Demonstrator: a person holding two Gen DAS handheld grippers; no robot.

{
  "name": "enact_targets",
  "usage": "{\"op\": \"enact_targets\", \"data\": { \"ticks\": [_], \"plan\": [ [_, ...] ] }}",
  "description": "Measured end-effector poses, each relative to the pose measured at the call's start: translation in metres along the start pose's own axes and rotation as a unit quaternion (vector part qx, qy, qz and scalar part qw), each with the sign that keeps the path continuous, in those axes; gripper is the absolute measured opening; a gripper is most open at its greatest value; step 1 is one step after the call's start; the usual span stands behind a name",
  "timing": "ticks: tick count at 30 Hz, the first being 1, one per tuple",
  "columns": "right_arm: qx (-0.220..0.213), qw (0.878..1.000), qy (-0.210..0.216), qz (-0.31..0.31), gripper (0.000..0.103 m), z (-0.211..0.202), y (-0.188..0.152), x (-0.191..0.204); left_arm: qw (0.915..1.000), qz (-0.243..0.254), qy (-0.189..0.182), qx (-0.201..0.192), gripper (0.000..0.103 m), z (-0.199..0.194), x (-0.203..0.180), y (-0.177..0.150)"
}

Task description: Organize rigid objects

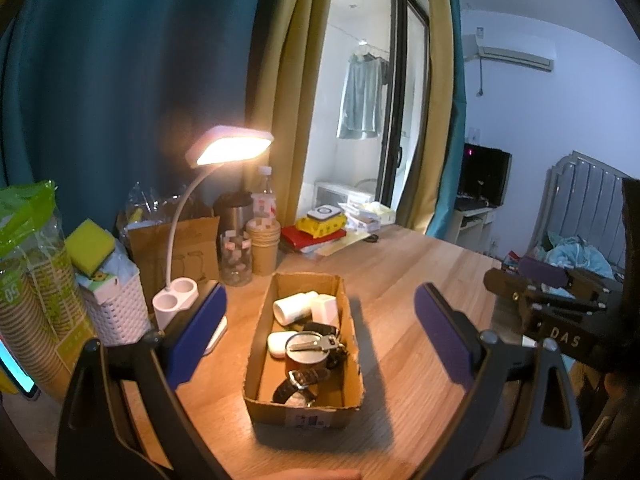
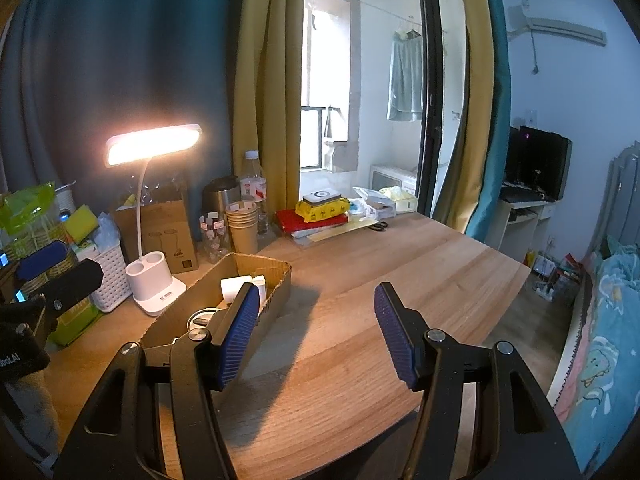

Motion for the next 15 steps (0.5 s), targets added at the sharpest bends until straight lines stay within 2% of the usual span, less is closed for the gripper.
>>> {"op": "enact_targets", "data": {
  "ticks": [15],
  "plan": [
    [0.003, 1.000, 0.001, 0.003, 0.063, 0.0004, -0.0041, -0.0001, 1.0000, 0.000, 0.000, 0.002, 0.096, 0.0036, 0.0026, -0.0020]
  ]
}}
Point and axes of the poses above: each gripper's, at about its wrist camera, not at the fingertips, and z roughly the way its jaws point, x to its left, y to its top, the point moved 7 cm from there along z, roughly the way its jaws point, and after that the axes turned 6 degrees about z, right-handed, at the moved point
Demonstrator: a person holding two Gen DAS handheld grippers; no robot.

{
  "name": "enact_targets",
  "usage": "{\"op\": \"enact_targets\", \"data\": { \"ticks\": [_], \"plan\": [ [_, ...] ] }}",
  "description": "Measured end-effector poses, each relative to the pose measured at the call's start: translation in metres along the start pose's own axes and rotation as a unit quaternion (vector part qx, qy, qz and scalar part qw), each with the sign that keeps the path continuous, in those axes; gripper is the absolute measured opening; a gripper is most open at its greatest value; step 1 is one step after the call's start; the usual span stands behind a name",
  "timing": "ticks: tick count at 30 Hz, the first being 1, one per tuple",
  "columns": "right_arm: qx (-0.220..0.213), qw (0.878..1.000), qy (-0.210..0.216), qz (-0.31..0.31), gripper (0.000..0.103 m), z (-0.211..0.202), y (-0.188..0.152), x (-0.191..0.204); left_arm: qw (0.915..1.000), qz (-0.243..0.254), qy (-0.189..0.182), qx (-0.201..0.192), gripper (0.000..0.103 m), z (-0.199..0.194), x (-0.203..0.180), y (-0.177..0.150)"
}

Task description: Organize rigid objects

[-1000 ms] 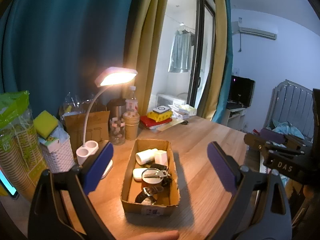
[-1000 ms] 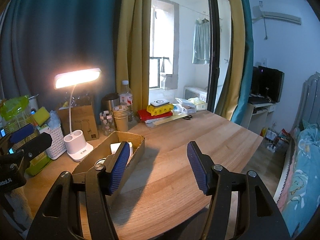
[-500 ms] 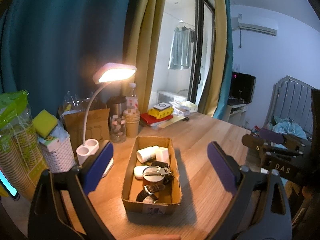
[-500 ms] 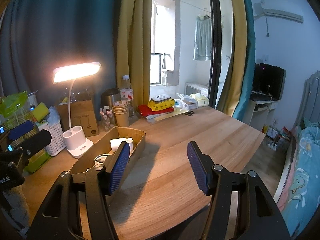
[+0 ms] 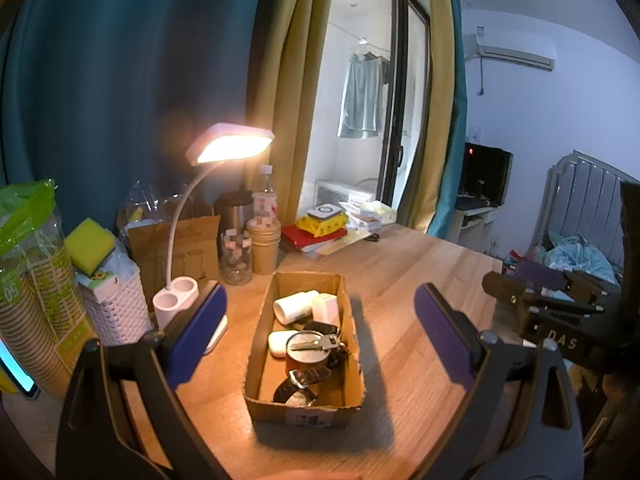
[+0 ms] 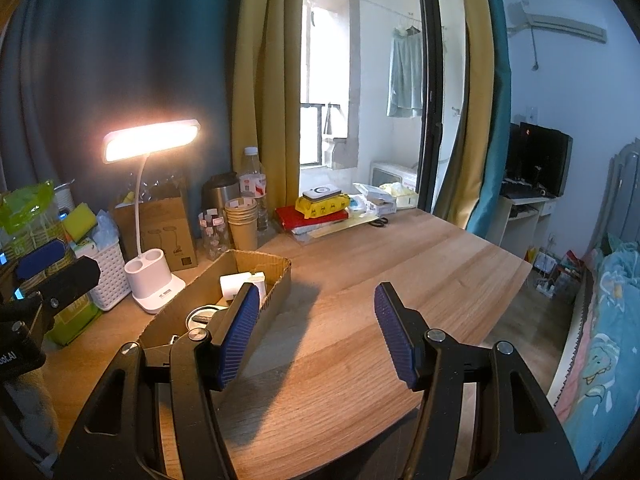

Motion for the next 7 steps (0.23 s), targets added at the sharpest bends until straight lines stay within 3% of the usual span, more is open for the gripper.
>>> {"op": "enact_targets", "data": {
  "ticks": [7],
  "plan": [
    [0.001, 1.000, 0.001, 0.000, 0.063, 0.0008, -0.0013, -0.0015, 1.0000, -0.002, 0.001, -0.008, 0.096, -0.0020, 0.0009, 0.0005]
  ]
}}
Point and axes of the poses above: each gripper's, at about its wrist camera, not at the fingertips, and z roughly the way its jaws point, x to its left, y to its top, the point moved 7 cm from there along z, roughly the way its jaws point, and after that the axes turned 6 degrees about z, right-handed, at the moved point
